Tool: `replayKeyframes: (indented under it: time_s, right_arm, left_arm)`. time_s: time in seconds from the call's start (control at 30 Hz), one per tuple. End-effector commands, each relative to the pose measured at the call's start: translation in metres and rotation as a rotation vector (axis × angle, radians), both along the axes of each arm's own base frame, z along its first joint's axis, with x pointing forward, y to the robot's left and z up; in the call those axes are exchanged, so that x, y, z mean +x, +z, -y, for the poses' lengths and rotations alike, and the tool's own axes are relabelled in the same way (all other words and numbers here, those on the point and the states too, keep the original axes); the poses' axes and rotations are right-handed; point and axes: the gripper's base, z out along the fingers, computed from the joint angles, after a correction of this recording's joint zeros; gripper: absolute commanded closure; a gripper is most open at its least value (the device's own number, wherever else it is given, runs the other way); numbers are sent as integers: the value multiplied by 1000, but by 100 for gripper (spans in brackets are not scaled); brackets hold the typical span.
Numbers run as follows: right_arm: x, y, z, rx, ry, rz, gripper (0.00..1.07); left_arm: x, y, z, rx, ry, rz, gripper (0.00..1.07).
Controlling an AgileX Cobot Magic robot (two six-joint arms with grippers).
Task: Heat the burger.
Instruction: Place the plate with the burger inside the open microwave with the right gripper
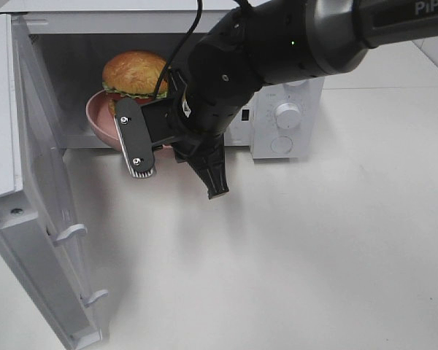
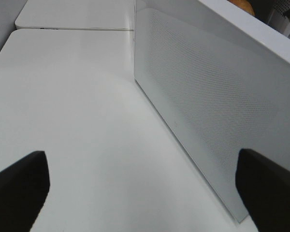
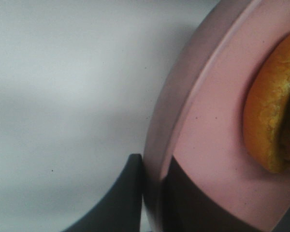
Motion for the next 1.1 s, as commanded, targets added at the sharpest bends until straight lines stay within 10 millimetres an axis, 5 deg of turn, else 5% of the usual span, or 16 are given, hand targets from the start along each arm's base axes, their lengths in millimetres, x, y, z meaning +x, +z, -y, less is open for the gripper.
replayKeyframes:
  time_s: [0.03, 1.1]
  right_arm:
    - [13, 15, -11, 58, -3, 74, 107]
    - [62, 8, -21, 69, -67, 140, 107]
  left_arm:
    - [-2, -1, 0, -7, -4, 27, 6]
    - [-2, -1, 0, -6, -4, 27, 6]
